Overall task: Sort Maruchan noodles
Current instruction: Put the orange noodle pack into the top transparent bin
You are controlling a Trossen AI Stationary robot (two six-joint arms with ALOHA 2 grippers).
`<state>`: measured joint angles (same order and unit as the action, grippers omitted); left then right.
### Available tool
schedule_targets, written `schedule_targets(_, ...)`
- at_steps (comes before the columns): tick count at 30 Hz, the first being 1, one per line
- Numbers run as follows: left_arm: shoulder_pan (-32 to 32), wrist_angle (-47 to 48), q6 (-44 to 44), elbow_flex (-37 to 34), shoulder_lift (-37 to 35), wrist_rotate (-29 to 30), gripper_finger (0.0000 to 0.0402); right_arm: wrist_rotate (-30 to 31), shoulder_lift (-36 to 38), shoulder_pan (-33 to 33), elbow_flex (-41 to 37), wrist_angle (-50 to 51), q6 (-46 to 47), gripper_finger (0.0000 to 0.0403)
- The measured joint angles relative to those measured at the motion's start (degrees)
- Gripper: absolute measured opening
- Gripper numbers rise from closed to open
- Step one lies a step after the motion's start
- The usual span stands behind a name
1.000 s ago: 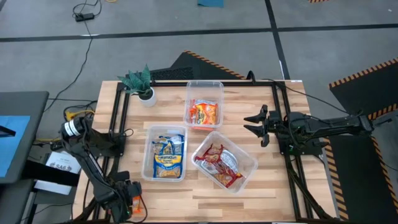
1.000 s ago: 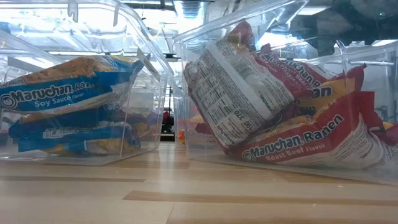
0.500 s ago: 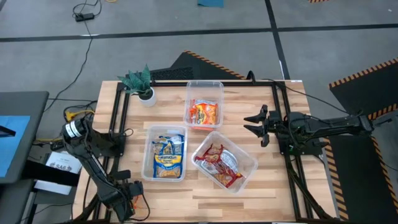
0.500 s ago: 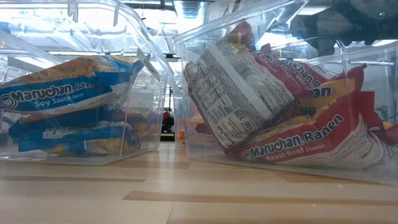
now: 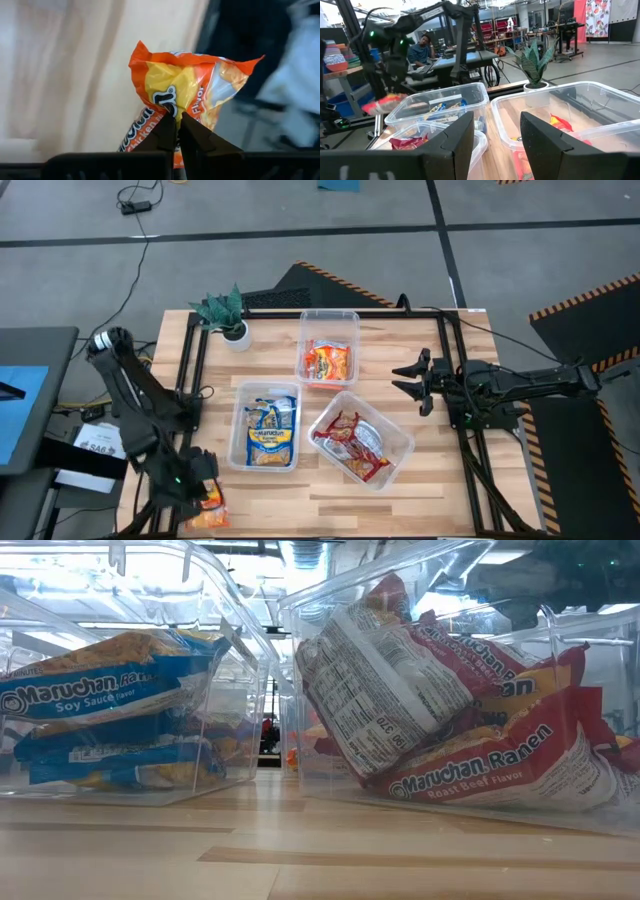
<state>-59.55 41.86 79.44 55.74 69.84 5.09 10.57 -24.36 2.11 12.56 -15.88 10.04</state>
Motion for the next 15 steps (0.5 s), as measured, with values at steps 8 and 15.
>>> schedule_targets(8, 0.57, -3.61, -2.88, 0.05, -10.12, 9.31, 0.0000, 0.00, 0.00, 0.00, 0.00, 0.00, -0.23, 0.0182)
schedule_targets(15, 13.54, -5.96, -31.30, 0.10, -15.41, 16.18, 0.0000, 0.00, 0.00, 0.00, 0.00, 0.00, -1.51, 0.0182)
